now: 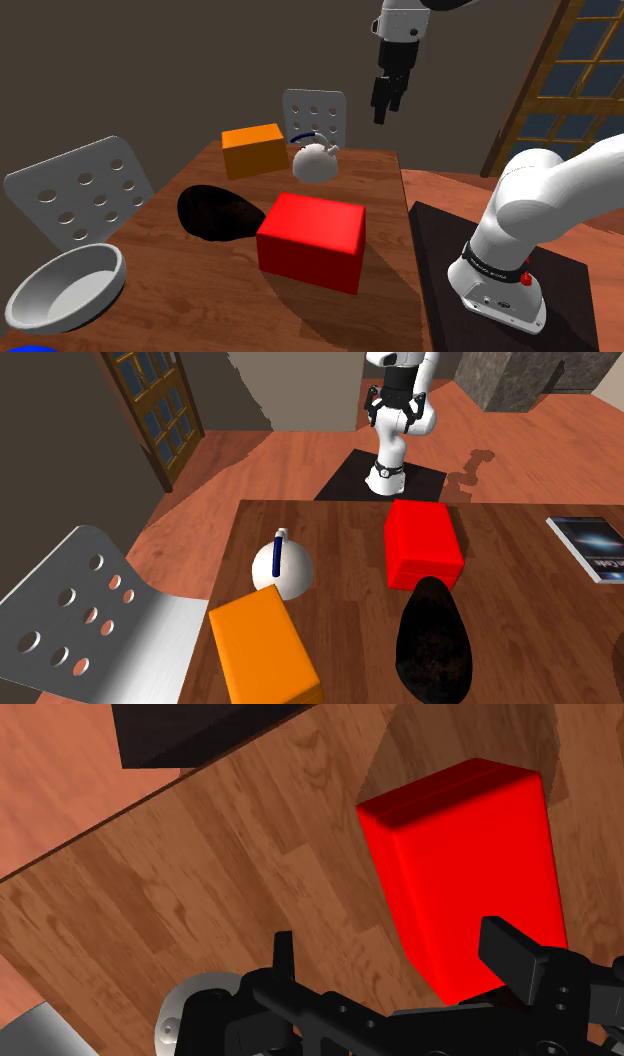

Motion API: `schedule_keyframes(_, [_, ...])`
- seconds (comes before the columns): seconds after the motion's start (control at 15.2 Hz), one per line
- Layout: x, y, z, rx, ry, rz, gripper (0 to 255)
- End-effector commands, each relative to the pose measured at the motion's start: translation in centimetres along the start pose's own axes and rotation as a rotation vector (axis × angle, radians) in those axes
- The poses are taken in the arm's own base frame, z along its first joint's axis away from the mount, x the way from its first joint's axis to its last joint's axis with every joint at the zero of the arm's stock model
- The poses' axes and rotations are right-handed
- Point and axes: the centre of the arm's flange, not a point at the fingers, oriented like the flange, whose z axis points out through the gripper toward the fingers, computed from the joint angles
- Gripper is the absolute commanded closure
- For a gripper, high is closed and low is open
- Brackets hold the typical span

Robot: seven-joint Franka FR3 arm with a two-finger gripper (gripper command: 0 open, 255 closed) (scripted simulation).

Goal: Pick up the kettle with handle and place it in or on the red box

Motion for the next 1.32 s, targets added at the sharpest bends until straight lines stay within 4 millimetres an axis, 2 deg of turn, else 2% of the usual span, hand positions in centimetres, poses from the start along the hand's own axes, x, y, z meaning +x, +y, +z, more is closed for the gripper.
schedule_keyframes(0.0, [0.0,0.0,0.0,0.000,0.000,0.000,0])
schedule_keyframes(0.66, [10.3,7.1,6.1,-0.015,-0.082,-0.123,0])
schedule_keyframes(1.25, [19.9,12.5,12.2,-0.028,-0.156,-0.233,0])
